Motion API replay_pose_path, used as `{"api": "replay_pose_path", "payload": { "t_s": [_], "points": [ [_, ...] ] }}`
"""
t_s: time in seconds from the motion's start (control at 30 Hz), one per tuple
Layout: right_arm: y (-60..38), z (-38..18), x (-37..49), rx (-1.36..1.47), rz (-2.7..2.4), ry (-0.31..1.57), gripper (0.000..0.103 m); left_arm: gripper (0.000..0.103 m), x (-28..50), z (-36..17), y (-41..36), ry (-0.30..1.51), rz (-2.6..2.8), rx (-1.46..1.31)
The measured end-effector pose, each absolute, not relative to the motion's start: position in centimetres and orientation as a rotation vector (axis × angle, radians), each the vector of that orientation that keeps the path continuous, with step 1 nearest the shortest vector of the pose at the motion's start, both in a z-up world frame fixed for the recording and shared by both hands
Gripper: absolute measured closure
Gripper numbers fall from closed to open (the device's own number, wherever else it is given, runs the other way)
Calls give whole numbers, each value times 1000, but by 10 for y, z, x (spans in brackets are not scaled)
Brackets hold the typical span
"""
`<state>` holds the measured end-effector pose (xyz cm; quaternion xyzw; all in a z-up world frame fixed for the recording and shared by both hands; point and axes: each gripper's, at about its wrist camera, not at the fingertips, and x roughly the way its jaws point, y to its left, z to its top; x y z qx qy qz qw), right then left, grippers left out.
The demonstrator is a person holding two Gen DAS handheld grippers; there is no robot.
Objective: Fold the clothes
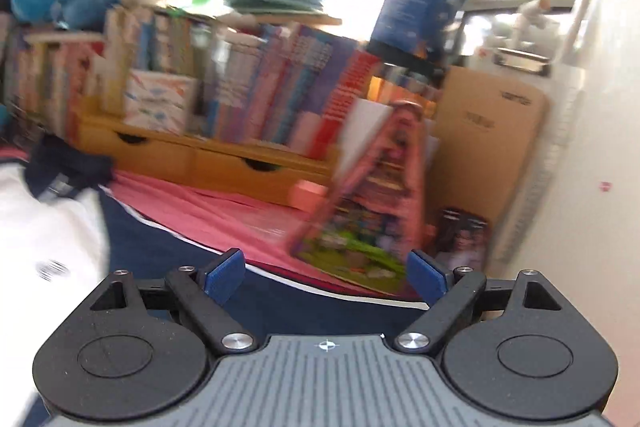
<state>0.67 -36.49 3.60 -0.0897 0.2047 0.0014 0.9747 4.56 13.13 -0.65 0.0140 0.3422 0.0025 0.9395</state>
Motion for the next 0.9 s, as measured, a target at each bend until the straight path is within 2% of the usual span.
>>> {"api": "replay_pose_path", "payload": {
  "t_s": [0.1, 0.13, 0.23, 0.3, 0.47, 0.6, 0.63, 0.67, 0.7, 0.73, 0.8, 0.9],
  "points": [
    [-302, 49, 15, -83, 260, 443, 10, 55, 18, 2, 205, 649, 160, -194],
    [-278, 51, 21, -59, 339, 463, 10, 50, 8, 5, 227, 627, 222, -244],
    [-205, 46, 41, -58, 491, 528, 10, 47, -16, 8, 285, 552, 428, -323],
    [-157, 37, 53, -108, 540, 565, 10, 39, -23, 7, 321, 528, 515, -369],
    [-62, 8, 66, -129, 665, 724, 10, 35, -8, -3, 393, 518, 688, -435],
    [-27, -7, 69, -167, 663, 741, 10, 34, 14, -21, 434, 520, 791, -546],
    [-18, -11, 70, -177, 662, 745, 10, 38, 19, -27, 443, 519, 803, -579],
    [-9, -15, 70, -187, 662, 749, 10, 49, 22, -30, 449, 514, 810, -592],
    [-1, -18, 71, -196, 661, 753, 10, 66, 26, -31, 453, 505, 821, -580],
    [5, -22, 73, -201, 646, 750, 10, 94, 29, -31, 456, 496, 819, -578],
    [6, -27, 79, -206, 570, 711, 10, 94, 27, -17, 458, 421, 803, -533],
    [2, -31, 95, -175, 483, 677, 10, 94, 29, 11, 454, 316, 837, -301]
  ]
}}
